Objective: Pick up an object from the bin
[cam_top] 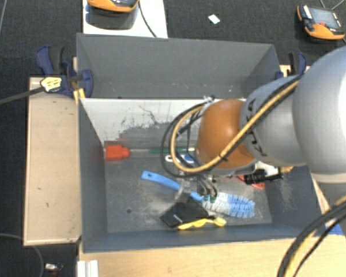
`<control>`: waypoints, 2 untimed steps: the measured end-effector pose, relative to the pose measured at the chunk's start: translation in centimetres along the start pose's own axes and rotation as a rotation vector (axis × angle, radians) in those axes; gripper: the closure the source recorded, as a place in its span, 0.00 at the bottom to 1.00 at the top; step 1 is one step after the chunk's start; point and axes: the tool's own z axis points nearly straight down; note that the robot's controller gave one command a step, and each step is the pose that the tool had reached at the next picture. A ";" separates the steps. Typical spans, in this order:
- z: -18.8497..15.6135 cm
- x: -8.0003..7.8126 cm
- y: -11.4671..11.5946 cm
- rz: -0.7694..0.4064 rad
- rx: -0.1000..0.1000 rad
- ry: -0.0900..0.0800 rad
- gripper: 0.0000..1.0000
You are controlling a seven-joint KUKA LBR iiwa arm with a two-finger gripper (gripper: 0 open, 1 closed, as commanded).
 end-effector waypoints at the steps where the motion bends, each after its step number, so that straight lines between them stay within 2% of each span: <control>1: 0.0 0.0 0.0 0.001 0.000 0.000 1.00; 2: -2.1 0.0 0.0 0.003 0.000 0.000 1.00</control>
Offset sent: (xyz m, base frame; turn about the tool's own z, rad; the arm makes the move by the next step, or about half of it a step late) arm -0.0001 -0.0002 0.0312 0.0007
